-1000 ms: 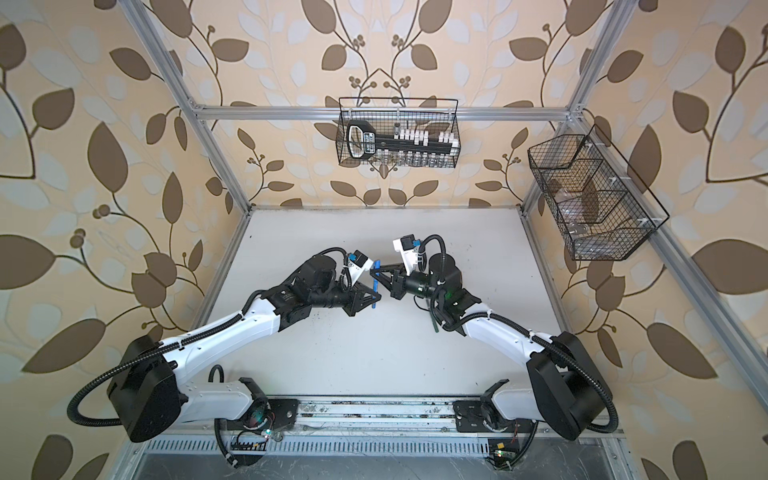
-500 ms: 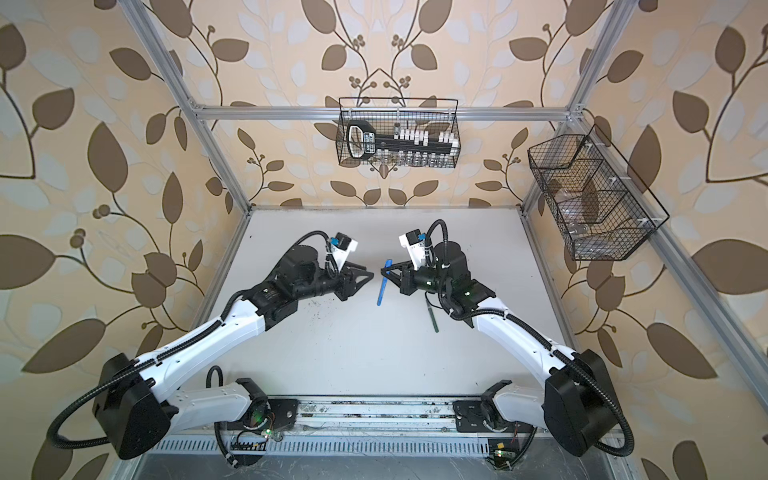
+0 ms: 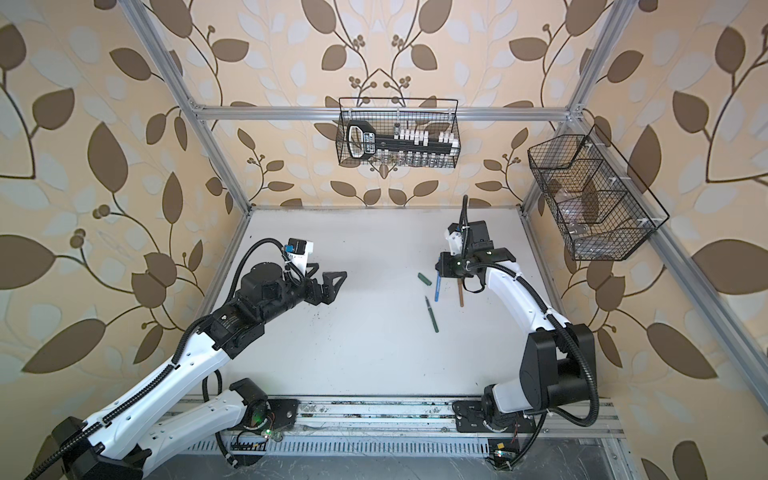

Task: Insert the pens into the pen caps
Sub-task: 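Lower the capped blue pen beside the orange pen and open the right gripper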

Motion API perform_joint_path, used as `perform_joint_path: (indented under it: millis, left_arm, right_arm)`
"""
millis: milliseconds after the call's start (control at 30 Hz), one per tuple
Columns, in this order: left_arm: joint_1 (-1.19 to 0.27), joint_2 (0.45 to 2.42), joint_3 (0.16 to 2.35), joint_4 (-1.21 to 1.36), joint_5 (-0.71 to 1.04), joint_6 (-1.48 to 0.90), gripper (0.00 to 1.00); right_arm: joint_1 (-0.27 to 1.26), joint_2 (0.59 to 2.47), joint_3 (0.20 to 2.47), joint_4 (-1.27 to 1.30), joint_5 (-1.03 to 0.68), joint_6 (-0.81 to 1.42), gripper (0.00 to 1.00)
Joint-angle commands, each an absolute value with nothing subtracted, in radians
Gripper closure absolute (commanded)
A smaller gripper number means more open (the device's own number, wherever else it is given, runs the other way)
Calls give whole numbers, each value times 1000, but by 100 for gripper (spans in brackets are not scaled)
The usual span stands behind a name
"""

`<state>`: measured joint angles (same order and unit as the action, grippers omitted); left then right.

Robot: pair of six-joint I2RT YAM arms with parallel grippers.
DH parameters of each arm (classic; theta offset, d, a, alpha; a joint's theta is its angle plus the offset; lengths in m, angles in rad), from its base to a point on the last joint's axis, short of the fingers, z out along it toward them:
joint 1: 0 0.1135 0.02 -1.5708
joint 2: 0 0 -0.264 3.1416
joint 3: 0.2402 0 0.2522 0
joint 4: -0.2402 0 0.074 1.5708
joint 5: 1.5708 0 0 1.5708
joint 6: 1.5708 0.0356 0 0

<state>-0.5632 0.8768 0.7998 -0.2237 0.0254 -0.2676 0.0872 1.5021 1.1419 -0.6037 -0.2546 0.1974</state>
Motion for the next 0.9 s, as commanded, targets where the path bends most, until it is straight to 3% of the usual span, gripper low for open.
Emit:
perform_joint_path:
  millis: [0, 233, 700, 867]
  left_arm:
    - [-566, 874, 802, -343, -54, -312, 1]
    - [-566, 923, 835, -414, -37, -325, 1]
    - [-566, 858, 842, -497, -107, -352, 1]
    - [-566, 858, 857, -503, -125, -323, 1]
  right_arm:
    - [0, 1598, 1181, -726, -108, 121, 100]
    - [-46, 1807, 1291, -755, -72, 39, 100]
    - [-78, 1997, 1456, -800, 57, -25, 95]
    - [-72, 2013, 1490, -792, 84, -12, 76]
